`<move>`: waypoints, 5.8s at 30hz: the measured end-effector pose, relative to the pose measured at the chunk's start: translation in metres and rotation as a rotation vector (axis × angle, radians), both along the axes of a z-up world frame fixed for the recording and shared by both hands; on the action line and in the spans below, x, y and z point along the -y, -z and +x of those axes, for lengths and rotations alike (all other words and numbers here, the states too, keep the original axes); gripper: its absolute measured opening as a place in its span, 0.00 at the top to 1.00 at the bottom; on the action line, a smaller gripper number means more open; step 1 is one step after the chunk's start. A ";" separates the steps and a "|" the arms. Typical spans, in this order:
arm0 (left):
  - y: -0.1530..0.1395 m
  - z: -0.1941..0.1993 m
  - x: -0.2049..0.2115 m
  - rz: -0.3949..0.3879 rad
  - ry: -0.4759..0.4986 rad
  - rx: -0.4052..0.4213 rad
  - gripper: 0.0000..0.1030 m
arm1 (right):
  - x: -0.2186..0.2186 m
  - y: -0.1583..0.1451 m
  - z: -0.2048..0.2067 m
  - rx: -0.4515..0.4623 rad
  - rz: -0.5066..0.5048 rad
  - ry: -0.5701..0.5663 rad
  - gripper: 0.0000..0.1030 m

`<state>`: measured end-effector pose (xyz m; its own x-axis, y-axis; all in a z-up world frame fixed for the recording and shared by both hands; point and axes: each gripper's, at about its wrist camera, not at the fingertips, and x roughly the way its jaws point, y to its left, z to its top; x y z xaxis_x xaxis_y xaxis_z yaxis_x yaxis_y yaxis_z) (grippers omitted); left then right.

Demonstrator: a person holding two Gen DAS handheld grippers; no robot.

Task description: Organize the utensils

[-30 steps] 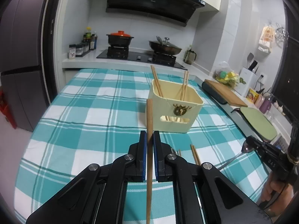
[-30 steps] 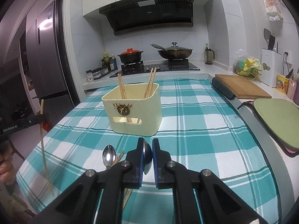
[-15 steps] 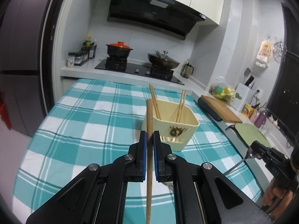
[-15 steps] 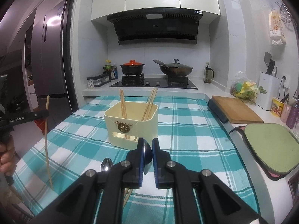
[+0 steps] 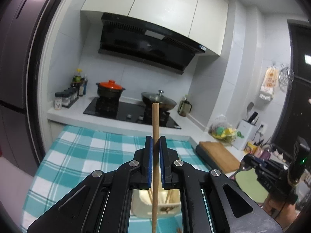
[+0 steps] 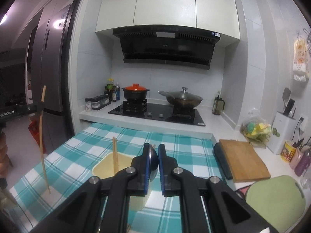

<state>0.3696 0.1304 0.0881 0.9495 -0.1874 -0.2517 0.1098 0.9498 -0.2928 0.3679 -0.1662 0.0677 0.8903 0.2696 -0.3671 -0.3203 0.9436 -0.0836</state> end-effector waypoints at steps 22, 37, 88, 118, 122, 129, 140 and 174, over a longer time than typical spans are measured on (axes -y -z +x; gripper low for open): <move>0.150 0.178 0.050 -0.023 0.040 -0.436 0.94 | -0.082 0.109 0.148 -0.312 -0.194 -0.237 0.91; 0.136 0.050 0.025 0.149 0.021 -0.509 0.24 | -0.021 0.059 0.090 -0.291 0.011 -0.124 0.53; 0.290 -0.111 0.119 0.340 0.079 -0.592 0.28 | 0.006 0.248 -0.139 -0.609 0.141 -0.017 0.76; 0.293 -0.156 0.117 0.377 0.001 -0.504 0.96 | 0.004 0.260 -0.148 -0.549 -0.073 0.102 0.94; 0.292 -0.170 0.100 0.367 -0.042 -0.514 0.96 | 0.015 0.260 -0.155 -0.542 -0.082 0.127 0.94; 0.295 -0.172 0.080 0.333 -0.069 -0.548 0.94 | 0.032 0.260 -0.164 -0.528 -0.107 0.173 0.94; 0.299 -0.166 0.080 0.372 -0.055 -0.600 0.08 | 0.046 0.261 -0.163 -0.548 -0.066 0.163 0.54; 0.300 -0.142 0.058 0.328 0.091 -0.747 0.00 | 0.041 0.262 -0.139 -0.652 -0.112 0.036 0.23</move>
